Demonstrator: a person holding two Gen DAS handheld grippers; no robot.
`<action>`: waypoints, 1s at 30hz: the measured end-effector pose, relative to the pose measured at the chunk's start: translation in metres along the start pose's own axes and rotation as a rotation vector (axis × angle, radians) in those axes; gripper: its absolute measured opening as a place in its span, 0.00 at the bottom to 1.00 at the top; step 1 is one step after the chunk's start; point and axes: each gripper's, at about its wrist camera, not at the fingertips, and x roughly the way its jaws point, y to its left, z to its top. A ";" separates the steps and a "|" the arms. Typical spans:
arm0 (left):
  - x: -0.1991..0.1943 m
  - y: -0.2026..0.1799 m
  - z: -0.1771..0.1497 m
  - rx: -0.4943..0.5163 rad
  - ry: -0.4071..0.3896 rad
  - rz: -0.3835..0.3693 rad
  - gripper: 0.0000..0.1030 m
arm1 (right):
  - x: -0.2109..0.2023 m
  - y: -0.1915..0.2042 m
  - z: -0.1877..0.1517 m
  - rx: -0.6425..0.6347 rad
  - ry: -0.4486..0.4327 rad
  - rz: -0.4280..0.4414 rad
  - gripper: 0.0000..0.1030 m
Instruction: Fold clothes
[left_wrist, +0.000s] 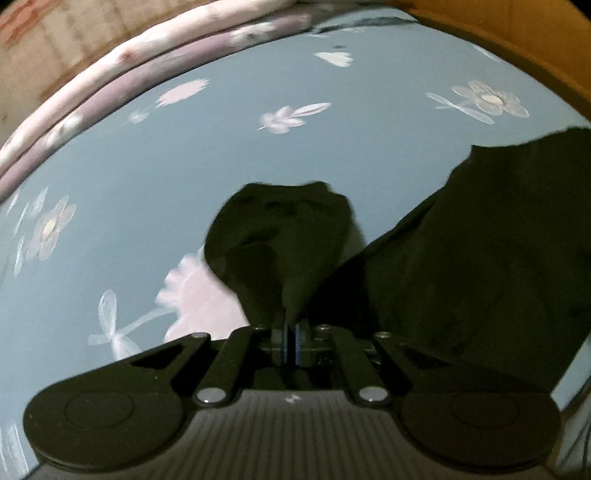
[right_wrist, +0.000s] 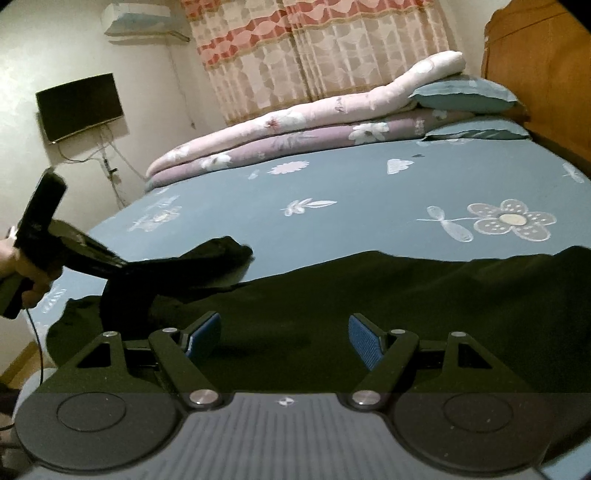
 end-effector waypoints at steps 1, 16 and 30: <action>-0.006 0.007 -0.008 -0.029 0.001 -0.001 0.01 | 0.001 0.003 -0.001 -0.002 0.001 0.010 0.78; -0.050 0.047 -0.081 -0.255 -0.006 -0.130 0.26 | 0.029 0.026 -0.016 0.018 0.079 0.075 0.78; 0.016 0.064 -0.004 -0.274 -0.061 -0.107 0.51 | 0.032 0.039 -0.020 0.048 0.083 0.061 0.79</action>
